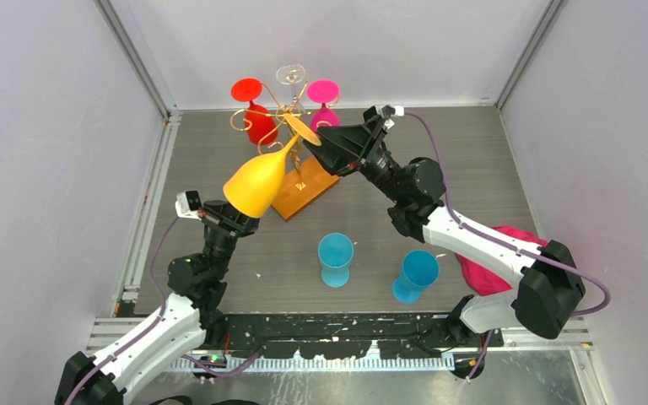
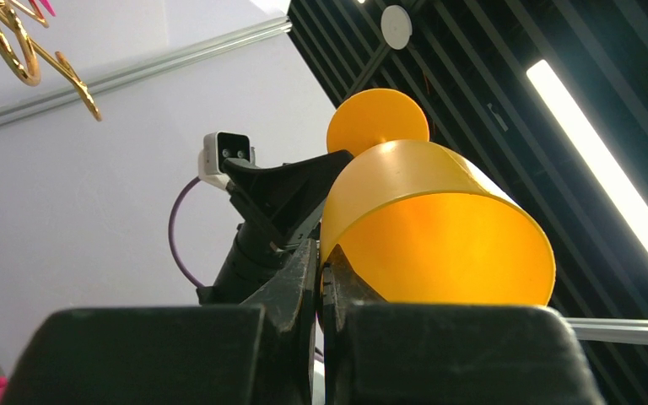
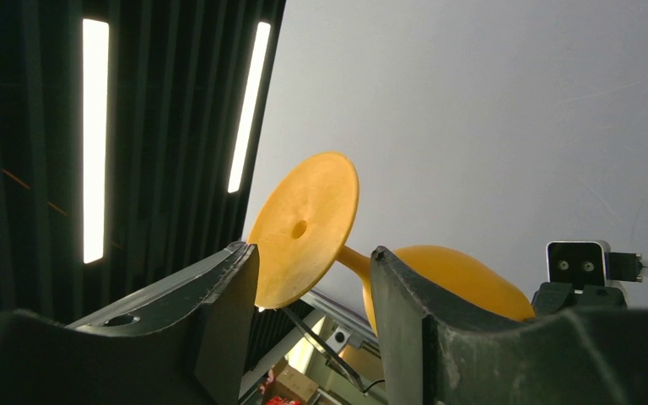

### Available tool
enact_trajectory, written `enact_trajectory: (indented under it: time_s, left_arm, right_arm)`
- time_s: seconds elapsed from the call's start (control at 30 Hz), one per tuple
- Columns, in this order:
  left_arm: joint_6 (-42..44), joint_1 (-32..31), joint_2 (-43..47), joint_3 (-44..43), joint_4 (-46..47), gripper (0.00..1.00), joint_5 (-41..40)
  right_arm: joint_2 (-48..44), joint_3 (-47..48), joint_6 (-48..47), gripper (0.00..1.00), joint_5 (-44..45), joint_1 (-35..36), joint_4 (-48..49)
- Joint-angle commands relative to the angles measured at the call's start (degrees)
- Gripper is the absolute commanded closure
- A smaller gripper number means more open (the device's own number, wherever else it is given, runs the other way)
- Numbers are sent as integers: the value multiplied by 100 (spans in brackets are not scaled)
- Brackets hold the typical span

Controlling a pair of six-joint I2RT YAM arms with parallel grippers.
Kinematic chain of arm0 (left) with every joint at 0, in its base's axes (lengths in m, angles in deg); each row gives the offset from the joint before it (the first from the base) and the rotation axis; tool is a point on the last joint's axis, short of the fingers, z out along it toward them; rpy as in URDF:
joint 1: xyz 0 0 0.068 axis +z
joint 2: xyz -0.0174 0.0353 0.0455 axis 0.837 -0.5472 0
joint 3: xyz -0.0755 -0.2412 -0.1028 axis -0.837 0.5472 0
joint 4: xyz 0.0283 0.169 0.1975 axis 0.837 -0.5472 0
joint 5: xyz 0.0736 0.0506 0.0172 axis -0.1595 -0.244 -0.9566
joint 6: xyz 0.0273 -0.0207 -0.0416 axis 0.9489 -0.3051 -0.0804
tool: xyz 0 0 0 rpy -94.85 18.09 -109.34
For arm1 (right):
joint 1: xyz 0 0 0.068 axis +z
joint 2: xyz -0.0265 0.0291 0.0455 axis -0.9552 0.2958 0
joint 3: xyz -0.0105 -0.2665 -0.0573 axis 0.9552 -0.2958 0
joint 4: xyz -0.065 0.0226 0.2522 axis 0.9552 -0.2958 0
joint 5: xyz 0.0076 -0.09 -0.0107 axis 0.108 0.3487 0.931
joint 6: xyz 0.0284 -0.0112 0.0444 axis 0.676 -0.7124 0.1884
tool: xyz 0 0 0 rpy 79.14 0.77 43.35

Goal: Place the wine glass upside down on the wine glass rack
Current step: Turn the wine glass upside down at the wine rack.

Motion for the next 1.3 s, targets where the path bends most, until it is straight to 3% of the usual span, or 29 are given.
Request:
enact_trajectory:
  time_s: [0.0, 0.37, 0.6, 0.93, 1.07, 1.27]
  left_arm:
    - [160, -22, 66, 68, 349, 99, 54]
    - [147, -17, 143, 126, 244, 99, 53]
    - [291, -17, 668, 92, -545, 98, -38]
    - [772, -18, 2798, -6, -3407, 53, -878]
    - [849, -22, 3419, -53, -4317, 47, -1199]
    - [1036, -23, 3419, -407, -5093, 45, -1185]
  right_arm:
    - [-10, 306, 176, 48, -114, 57, 482]
    - [430, 506, 531, 71, -210, 212, 971]
    - [599, 653, 661, 99, -314, 287, 1086]
    - [713, 847, 708, 99, -460, 409, 1077]
    - [792, 928, 708, 99, -492, 481, 1086]
    - [833, 1041, 646, 99, -554, 501, 1001]
